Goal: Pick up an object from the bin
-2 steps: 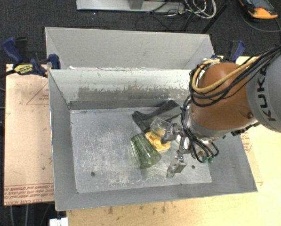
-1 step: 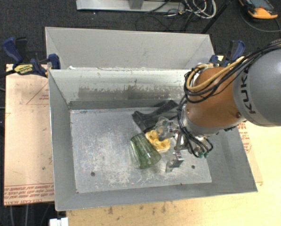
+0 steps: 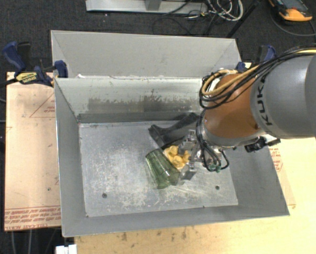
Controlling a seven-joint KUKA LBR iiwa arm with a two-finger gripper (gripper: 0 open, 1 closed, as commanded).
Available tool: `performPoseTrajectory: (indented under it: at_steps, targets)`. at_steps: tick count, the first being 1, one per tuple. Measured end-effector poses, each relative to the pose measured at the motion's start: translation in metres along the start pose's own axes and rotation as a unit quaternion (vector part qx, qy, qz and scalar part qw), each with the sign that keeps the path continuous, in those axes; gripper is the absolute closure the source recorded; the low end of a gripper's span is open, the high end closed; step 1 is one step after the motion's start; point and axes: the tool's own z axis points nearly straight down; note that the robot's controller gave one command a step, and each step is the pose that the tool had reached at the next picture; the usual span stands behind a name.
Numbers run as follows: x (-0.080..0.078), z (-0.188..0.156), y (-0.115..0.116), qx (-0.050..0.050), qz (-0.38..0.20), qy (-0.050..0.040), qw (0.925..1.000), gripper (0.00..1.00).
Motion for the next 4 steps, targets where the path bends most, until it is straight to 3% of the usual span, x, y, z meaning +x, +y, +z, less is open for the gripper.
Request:
performPoseTrajectory:
  at_steps: [1,2,3,4]
  targets:
    - [-0.001,0.0,0.001,0.001,0.048,-0.0049,0.9988,0.0]
    - [-0.014,0.0,0.001,-0.001,0.083,-0.0033,0.9966,0.0]
    - [-0.044,0.001,0.009,0.0,0.127,-0.001,0.9919,1.0]
    - [-0.044,0.001,0.009,0.0,0.127,-0.0013,0.9919,1.0]
